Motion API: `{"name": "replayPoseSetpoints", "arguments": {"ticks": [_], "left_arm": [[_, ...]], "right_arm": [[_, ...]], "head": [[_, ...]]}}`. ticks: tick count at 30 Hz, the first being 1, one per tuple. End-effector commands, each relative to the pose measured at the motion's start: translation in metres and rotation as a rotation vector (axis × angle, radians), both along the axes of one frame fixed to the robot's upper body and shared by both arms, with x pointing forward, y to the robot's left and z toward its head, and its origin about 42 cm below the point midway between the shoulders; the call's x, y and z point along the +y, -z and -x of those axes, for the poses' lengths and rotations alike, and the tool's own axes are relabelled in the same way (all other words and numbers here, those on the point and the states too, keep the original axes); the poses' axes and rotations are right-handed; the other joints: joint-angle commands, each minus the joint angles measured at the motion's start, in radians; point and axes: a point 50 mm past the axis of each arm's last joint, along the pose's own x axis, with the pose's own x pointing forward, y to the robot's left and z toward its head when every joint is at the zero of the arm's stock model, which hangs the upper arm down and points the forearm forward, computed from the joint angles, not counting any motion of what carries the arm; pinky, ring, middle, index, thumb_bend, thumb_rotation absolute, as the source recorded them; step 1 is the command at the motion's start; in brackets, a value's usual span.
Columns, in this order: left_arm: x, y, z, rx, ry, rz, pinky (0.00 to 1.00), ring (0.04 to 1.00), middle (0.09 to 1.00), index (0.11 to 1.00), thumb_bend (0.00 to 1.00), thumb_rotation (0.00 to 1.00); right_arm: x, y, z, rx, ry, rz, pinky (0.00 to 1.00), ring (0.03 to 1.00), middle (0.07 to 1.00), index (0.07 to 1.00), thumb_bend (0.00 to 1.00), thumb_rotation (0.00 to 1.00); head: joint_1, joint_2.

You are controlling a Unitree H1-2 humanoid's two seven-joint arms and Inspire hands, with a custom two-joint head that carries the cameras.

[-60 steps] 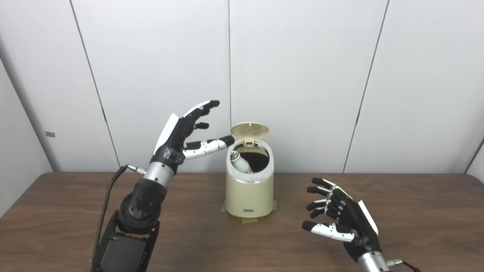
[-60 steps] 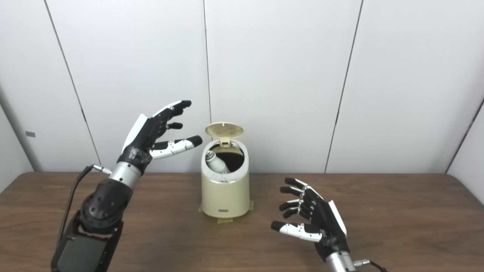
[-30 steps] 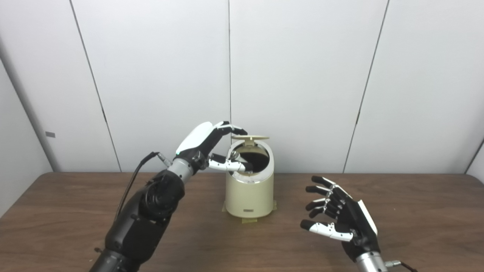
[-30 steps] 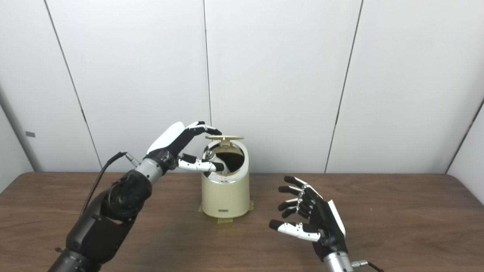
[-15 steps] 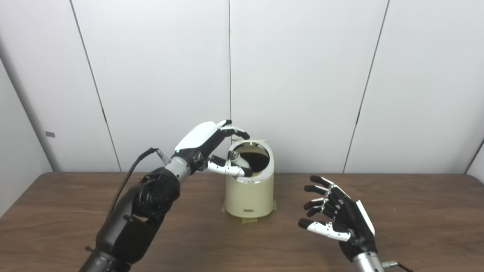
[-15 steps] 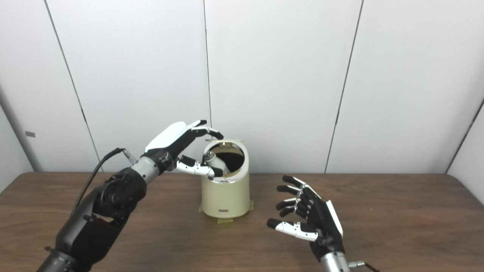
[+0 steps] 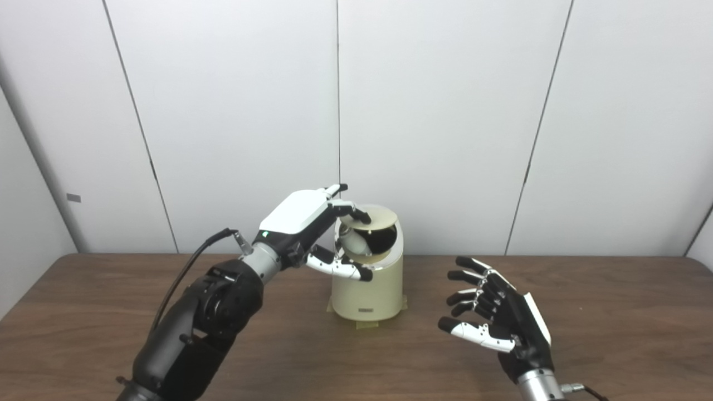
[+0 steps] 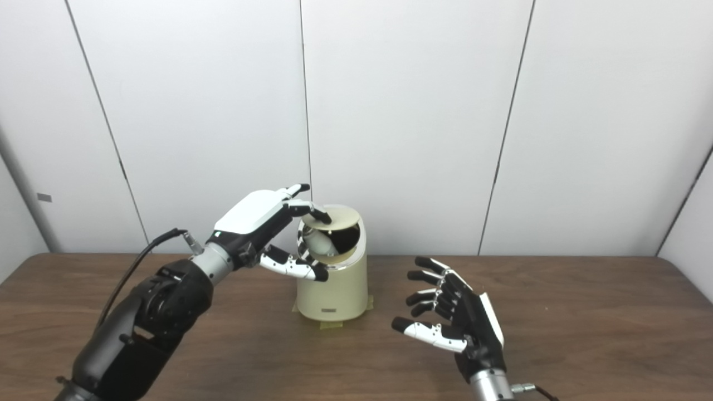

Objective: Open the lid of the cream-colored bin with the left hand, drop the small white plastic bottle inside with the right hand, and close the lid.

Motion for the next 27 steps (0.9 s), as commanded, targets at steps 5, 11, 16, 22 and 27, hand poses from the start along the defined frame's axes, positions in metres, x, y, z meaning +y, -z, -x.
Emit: {"name": "replayPoseSetpoints", "arguments": {"ticks": [5, 11, 16, 22, 27], "left_arm": [[0.002, -0.013, -0.001, -0.056, 0.018, -0.021, 1.0, 1.0, 0.786, 0.772, 0.93, 0.38], [0.002, -0.006, 0.002, -0.068, 0.033, -0.039, 1.0, 0.996, 0.774, 0.761, 0.93, 0.37], [0.0, 0.0, 0.004, -0.071, 0.048, -0.057, 1.0, 0.987, 0.767, 0.75, 0.93, 0.36], [-0.005, 0.01, 0.006, -0.1, 0.05, -0.164, 1.0, 0.992, 0.78, 0.772, 0.92, 0.38], [-0.011, 0.021, 0.007, -0.117, 0.022, -0.344, 1.0, 1.0, 0.817, 0.819, 0.92, 0.38]], "right_arm": [[0.009, -0.028, -0.008, -0.096, -0.007, 0.0, 0.42, 0.528, 0.698, 0.749, 0.83, 0.15], [0.012, -0.03, -0.008, -0.102, -0.012, -0.001, 0.42, 0.528, 0.701, 0.749, 0.83, 0.15], [0.013, -0.032, -0.007, -0.109, -0.008, 0.011, 0.43, 0.537, 0.704, 0.752, 0.83, 0.15], [0.013, -0.033, -0.006, -0.114, -0.017, 0.005, 0.42, 0.533, 0.705, 0.755, 0.82, 0.15], [0.012, -0.033, -0.006, -0.117, -0.011, 0.016, 0.42, 0.535, 0.704, 0.751, 0.83, 0.16]], "head": [[-0.005, 0.004], [-0.013, 0.008], [-0.019, 0.013], [-0.022, 0.019], [-0.022, 0.025]]}}
